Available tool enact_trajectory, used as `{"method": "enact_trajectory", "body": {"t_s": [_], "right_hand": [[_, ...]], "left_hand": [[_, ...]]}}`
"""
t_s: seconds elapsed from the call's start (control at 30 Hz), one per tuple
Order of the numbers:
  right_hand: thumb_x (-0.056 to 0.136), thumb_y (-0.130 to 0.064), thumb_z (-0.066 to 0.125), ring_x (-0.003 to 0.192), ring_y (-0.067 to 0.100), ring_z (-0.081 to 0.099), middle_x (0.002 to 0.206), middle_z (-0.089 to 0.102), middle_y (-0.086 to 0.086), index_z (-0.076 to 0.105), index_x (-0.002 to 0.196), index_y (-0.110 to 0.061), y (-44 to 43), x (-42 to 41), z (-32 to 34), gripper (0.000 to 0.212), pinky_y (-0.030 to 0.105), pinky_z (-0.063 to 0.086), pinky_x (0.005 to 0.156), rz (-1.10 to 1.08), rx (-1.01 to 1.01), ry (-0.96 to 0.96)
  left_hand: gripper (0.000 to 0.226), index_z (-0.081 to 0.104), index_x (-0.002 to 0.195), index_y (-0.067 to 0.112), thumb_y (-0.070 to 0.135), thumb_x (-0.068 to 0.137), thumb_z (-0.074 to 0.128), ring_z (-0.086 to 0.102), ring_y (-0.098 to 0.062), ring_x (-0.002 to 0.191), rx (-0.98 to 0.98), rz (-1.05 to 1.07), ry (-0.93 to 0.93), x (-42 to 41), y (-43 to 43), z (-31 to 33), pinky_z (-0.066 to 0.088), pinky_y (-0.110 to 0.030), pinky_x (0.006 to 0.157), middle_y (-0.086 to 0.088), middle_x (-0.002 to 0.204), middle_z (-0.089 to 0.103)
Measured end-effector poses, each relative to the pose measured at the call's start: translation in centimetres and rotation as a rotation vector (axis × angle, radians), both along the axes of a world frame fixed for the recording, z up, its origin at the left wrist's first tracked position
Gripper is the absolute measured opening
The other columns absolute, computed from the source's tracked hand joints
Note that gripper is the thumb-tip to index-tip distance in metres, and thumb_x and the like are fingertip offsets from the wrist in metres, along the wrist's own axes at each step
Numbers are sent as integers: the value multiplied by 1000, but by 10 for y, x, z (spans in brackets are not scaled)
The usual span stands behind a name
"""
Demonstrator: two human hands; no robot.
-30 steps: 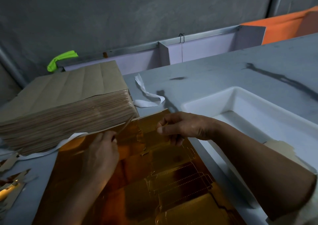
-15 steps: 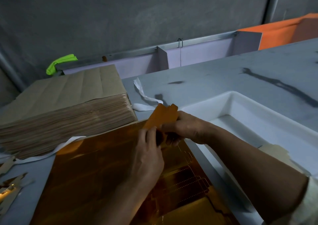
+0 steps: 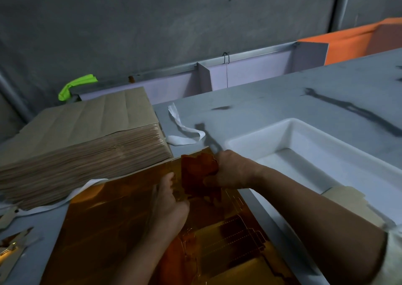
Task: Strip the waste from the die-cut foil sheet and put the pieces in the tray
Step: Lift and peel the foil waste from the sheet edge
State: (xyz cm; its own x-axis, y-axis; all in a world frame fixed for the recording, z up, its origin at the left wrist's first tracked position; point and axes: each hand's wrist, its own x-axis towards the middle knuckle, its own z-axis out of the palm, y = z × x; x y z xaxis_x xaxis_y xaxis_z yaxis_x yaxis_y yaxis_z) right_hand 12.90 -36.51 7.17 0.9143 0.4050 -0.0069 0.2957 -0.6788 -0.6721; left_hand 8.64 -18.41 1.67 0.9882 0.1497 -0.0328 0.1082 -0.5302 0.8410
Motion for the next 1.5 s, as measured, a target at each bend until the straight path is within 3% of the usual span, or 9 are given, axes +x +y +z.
{"method": "enact_trajectory", "body": {"t_s": [0.3, 0.43, 0.7, 0.8, 0.9, 1.07, 1.2, 1.33, 1.5], "right_hand": [[85, -20, 75, 58, 11, 67, 79, 68, 4, 62, 88, -14, -8, 5, 6, 15, 21, 52, 54, -52, 330, 207], [85, -40, 71, 93, 23, 70, 109, 67, 4, 52, 126, -20, -10, 3, 7, 49, 32, 61, 70, -47, 445, 251], [91, -52, 61, 82, 25, 71, 89, 71, 4, 61, 107, -13, -11, 2, 10, 43, 34, 53, 64, -148, 594, 202], [90, -60, 56, 92, 40, 70, 99, 70, 21, 61, 111, -4, -9, 1, 10, 60, 54, 57, 87, -139, 601, 187], [87, -66, 54, 100, 40, 69, 110, 69, 25, 62, 117, -3, -8, -1, 11, 69, 57, 51, 97, -102, 627, 207], [84, -73, 49, 71, 10, 67, 80, 68, -3, 59, 107, -19, -9, -2, 12, 59, 33, 55, 70, -119, 635, 140], [88, -68, 50, 97, 38, 67, 111, 65, 23, 56, 119, -24, -8, -1, 12, 54, 52, 57, 84, -145, 705, 133], [92, -58, 54, 66, 27, 52, 84, 54, 16, 54, 112, -15, -9, 1, 13, 47, 32, 43, 54, -149, 786, 121], [92, -51, 59, 60, 20, 50, 80, 50, 11, 51, 98, -14, -11, 5, 10, 38, 28, 42, 50, -206, 809, 117]], "left_hand": [[39, 54, 115, 35, 2, 94, 54, 64, -17, 105, -497, -26, 5, -2, -5, 21, 50, -41, 92, 1, 117, 66], [38, 56, 117, 37, 5, 97, 50, 68, -21, 102, -574, -71, 20, -6, -10, 25, 55, -39, 78, 0, 115, 68], [48, 48, 139, 27, 8, 95, 53, 66, -32, 101, -754, -121, 147, -15, -19, 26, 56, -31, 62, -12, 124, 60], [65, 32, 151, 26, 7, 93, 56, 63, -31, 95, -789, -106, 174, -18, -21, 27, 55, -30, 56, -12, 121, 55], [56, 42, 144, 31, 13, 93, 57, 61, -29, 91, -805, -133, 185, -21, -26, 28, 51, -28, 48, -13, 117, 57], [69, 47, 137, 31, 26, 71, 67, 58, -31, 100, -826, -133, 214, -20, -27, 28, 47, -25, 43, -14, 125, 55], [68, 52, 134, 30, 26, 68, 69, 61, -26, 93, -818, -152, 191, -20, -24, 26, 38, -20, 39, -15, 125, 61], [65, 57, 130, 33, 23, 67, 70, 59, -23, 90, -849, -159, 198, -21, -25, 25, 39, -18, 39, -13, 125, 61], [66, 58, 128, 36, 20, 65, 69, 59, -25, 93, -900, -92, 222, -22, -26, 24, 38, -18, 36, -13, 125, 61]]}}
